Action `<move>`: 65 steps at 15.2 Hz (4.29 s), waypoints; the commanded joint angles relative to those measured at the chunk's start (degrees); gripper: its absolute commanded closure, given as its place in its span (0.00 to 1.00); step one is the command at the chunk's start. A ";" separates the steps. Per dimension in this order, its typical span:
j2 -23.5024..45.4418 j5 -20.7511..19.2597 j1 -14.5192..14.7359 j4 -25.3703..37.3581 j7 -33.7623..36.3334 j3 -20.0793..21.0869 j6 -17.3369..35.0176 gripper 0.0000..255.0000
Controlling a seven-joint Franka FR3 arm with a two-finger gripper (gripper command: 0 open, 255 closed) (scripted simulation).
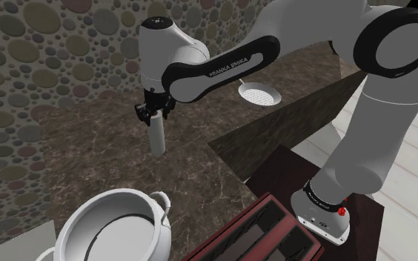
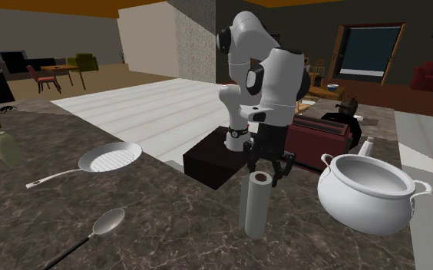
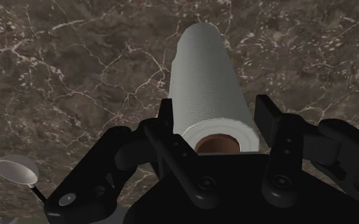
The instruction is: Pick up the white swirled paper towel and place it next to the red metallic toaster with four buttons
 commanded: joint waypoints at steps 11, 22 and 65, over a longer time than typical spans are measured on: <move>-2.43 2.30 -0.32 4.68 -2.15 0.68 -6.68 1.00; -3.73 3.74 -0.23 11.53 -3.85 1.10 -14.55 1.00; -21.87 12.80 0.84 17.39 -5.06 2.39 -36.41 1.00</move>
